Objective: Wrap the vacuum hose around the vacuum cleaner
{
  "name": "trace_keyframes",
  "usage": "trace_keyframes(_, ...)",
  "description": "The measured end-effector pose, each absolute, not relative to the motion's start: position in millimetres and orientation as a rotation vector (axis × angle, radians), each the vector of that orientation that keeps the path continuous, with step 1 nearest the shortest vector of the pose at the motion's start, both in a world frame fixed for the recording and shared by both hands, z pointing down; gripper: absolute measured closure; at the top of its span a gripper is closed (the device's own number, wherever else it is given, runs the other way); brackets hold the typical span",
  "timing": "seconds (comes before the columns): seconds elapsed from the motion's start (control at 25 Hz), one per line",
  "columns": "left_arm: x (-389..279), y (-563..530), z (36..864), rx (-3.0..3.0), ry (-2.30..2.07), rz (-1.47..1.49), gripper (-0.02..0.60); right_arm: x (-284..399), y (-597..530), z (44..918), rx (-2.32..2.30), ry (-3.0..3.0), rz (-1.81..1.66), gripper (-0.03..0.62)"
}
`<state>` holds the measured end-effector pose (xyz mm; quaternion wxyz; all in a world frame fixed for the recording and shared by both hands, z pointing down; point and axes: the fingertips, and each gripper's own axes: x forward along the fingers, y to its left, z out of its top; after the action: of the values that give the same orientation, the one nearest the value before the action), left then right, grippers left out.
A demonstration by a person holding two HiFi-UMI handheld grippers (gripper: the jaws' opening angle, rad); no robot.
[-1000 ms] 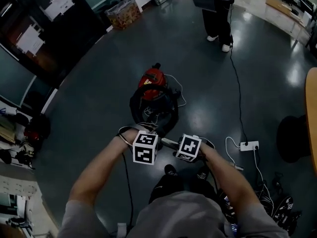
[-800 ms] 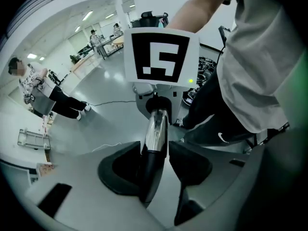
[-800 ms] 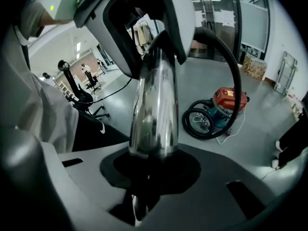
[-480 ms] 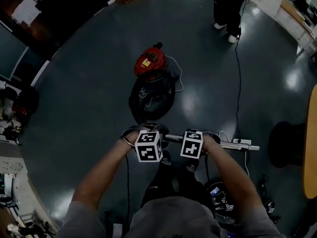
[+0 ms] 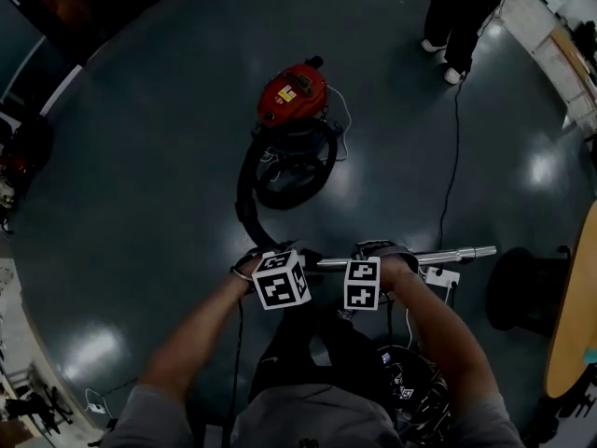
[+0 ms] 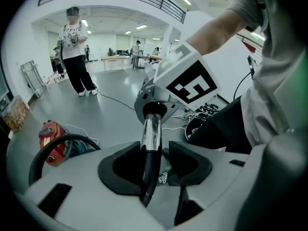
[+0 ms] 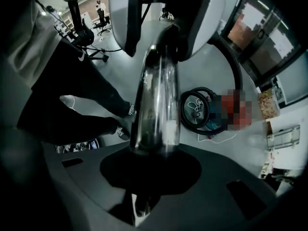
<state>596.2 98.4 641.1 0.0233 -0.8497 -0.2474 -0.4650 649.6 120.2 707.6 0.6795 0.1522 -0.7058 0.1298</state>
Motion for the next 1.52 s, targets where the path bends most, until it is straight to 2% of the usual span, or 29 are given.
trace_keyframes(0.32,580,64,704,-2.733,-0.65,-1.472,0.388,678,92,783,0.22,-1.482,0.1,0.501)
trace_keyframes(0.96,570,29,953,-2.633,-0.342,-1.692,0.388,690,33,1010,0.046,-1.591,-0.102,0.502)
trace_keyframes(1.52,583,35,1141,-2.589,-0.442,-1.856,0.388,704,26,1197,-0.076,-1.638,-0.146,0.502)
